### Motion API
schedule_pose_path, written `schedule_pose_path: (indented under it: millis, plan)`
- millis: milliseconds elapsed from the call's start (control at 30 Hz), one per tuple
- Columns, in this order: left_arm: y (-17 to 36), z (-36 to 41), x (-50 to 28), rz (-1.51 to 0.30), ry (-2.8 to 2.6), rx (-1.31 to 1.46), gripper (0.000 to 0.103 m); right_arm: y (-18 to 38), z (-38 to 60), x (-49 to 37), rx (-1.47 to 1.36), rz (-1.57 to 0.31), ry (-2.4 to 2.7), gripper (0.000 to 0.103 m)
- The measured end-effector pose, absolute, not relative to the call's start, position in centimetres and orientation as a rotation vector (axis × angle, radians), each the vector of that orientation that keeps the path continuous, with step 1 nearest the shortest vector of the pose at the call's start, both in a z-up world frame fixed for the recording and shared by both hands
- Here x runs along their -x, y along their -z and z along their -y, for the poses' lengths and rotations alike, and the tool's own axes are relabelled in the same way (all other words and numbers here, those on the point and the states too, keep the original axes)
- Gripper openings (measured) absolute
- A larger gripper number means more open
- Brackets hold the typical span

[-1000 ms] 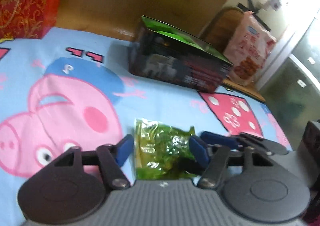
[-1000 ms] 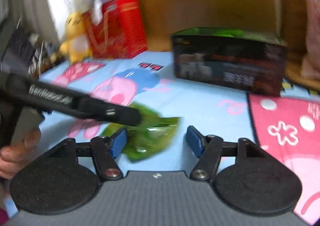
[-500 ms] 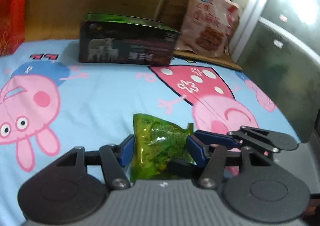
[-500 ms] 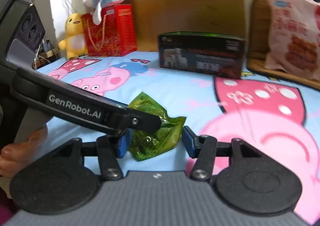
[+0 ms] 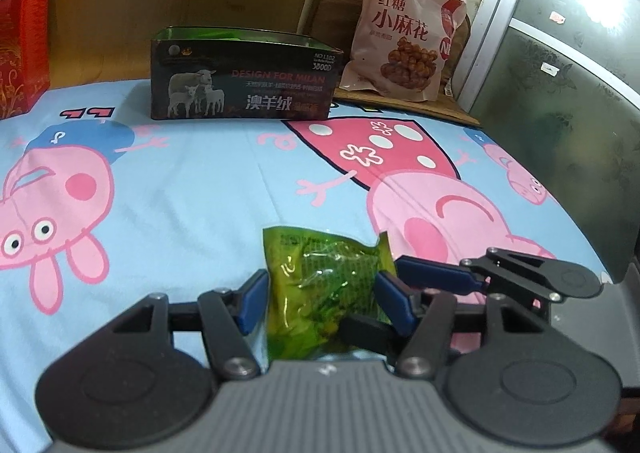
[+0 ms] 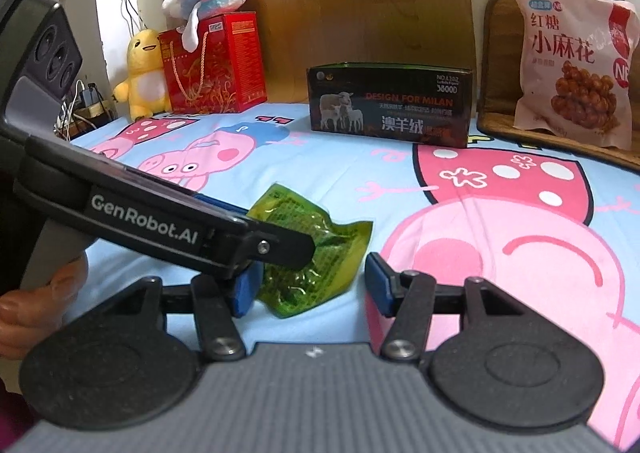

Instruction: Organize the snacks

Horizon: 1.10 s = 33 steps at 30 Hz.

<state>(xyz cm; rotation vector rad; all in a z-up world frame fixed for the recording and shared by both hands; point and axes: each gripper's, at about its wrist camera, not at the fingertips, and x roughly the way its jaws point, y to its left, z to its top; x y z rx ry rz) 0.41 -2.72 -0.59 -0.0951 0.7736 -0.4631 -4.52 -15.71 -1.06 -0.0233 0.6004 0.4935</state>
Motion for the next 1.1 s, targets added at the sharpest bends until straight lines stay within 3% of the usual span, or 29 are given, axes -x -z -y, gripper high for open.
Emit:
schedule_pose_path:
  millis: [400,833,1100]
  plan:
    - [0.73,2.7,-0.14,-0.762,0.475,0.094,0.067,1.18,15.5,4.51,0.042,-0.598,-0.493,0.061]
    - [0.83,2.71,0.07,-0.756,0.496,0.093,0.087,1.23,15.07,4.57,0.08,-0.596,-0.493,0.064]
    - [0.93,2.85,0.5,-0.75,0.495,0.082,0.091,1.25,15.04,4.56,0.084,-0.596,-0.492,0.065]
